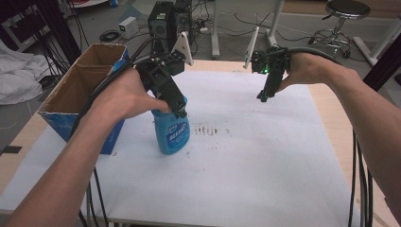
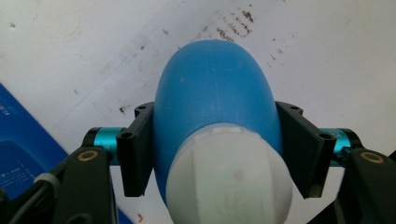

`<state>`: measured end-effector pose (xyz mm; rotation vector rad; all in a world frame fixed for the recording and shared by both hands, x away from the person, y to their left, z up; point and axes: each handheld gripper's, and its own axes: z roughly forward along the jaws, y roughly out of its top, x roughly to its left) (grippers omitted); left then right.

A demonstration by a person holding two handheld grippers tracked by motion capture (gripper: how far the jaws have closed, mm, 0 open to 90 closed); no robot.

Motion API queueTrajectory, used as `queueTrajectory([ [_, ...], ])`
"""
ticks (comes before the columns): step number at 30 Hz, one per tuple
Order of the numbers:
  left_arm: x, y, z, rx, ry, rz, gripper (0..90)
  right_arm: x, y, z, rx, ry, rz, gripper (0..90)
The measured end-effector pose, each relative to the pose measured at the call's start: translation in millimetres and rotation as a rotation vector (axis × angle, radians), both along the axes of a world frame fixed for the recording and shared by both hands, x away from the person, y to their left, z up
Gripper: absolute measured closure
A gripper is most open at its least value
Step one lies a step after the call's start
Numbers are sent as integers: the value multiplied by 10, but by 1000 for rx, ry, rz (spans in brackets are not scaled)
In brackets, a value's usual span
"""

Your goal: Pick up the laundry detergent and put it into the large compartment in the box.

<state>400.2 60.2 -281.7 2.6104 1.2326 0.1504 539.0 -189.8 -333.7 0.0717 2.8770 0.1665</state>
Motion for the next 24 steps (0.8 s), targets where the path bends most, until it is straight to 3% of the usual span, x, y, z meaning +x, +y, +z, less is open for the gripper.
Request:
queueTrajectory([
  [17, -3, -8, 3, 4, -3, 1, 379, -17, -7, 11, -10, 1, -2, 105],
  [24, -1, -9, 10, 13, -1, -23, 381, -22, -8, 17, -11, -2, -2, 105],
])
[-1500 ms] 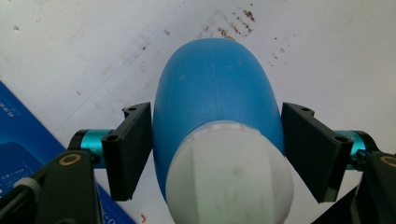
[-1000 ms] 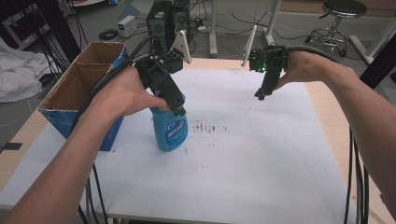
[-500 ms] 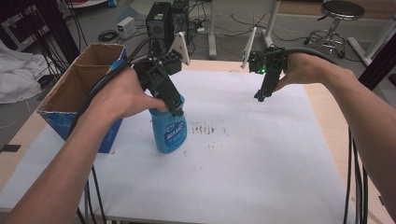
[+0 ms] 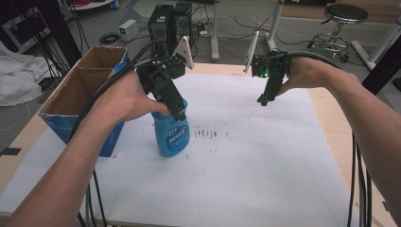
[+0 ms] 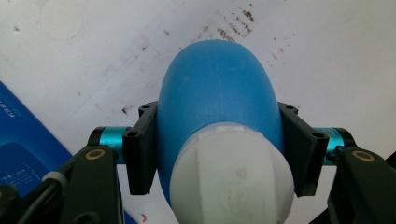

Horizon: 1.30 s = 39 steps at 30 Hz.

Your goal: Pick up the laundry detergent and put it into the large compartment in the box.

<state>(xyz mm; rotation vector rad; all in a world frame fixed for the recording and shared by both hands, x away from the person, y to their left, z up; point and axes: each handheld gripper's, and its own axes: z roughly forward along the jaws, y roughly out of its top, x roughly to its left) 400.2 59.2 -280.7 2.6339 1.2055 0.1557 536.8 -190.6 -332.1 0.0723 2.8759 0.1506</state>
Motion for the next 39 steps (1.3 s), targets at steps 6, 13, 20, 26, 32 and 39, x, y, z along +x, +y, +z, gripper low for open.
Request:
queueTrajectory([
  [6, 15, -13, 27, 2, 5, -7, 382, 2, -5, 4, 1, -1, 3, 105],
  [13, 76, 46, 220, 0, 6, -11, 382, -3, 13, -6, 3, 2, 7, 105],
  [20, 142, 133, 580, 5, -8, -24, 382, 5, 26, -18, 9, 6, 9, 105],
  [26, 178, 212, 887, -5, -15, -38, 382, 8, 24, -19, 7, 8, 11, 105],
  [32, 185, 312, 1200, -14, -28, -47, 382, 5, 25, -20, 4, 7, 18, 105],
  [39, 192, 433, 1527, -4, -27, -52, 382, 2, 42, -27, 4, 7, 19, 105],
])
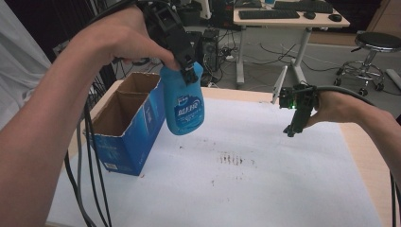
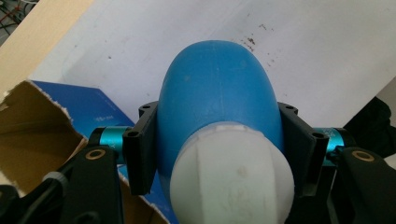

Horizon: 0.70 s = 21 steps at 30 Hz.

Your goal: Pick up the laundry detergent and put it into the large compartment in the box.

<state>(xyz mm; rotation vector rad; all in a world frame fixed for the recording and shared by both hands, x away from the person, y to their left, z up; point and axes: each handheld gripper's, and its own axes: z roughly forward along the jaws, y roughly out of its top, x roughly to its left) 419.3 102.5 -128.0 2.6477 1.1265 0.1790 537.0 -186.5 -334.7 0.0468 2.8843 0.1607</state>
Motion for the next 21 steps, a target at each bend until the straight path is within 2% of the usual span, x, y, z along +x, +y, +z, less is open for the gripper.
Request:
queueTrajectory([
  [4, 1, 79, 140, 15, -18, 7, 383, 2, 9, -1, 2, 3, 3, 105],
  [7, 8, 132, 189, 16, -14, 16, 383, 5, 7, -3, -1, 4, 3, 105],
  [8, 16, 197, 237, 14, -12, 27, 383, 4, 4, -4, -3, 6, -4, 105],
  [11, 16, 269, 259, 18, -12, 34, 383, 7, 1, -13, -2, 7, -4, 105],
  [17, 27, 480, 262, 6, -16, 90, 383, 2, 3, -6, -1, 4, -9, 105],
  [21, 31, 605, 278, 9, -18, 108, 383, 14, -1, -19, -2, 5, -3, 105],
])
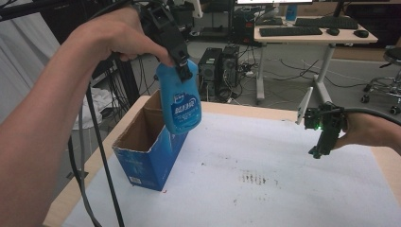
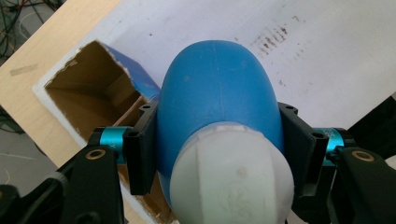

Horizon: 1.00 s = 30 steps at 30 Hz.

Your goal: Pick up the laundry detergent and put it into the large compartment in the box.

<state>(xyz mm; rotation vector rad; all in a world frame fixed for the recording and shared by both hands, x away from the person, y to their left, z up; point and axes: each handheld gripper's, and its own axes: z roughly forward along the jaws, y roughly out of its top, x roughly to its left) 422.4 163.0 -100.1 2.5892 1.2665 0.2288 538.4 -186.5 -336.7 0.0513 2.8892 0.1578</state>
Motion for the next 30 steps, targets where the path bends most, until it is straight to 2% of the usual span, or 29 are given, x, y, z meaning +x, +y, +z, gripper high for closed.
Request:
queueTrajectory([
  [10, -5, 354, -28, 48, 0, 54, 383, 6, 1, -12, 7, 1, -1, 105],
  [14, -5, 503, -45, 36, -8, 76, 383, 1, 12, -17, 5, 1, 17, 105],
  [22, -19, 682, -67, 38, -10, 99, 383, -12, 8, -5, 5, -3, 19, 105],
  [30, -24, 791, -186, 64, 10, 106, 383, -25, 14, 4, 4, -5, 18, 105],
])
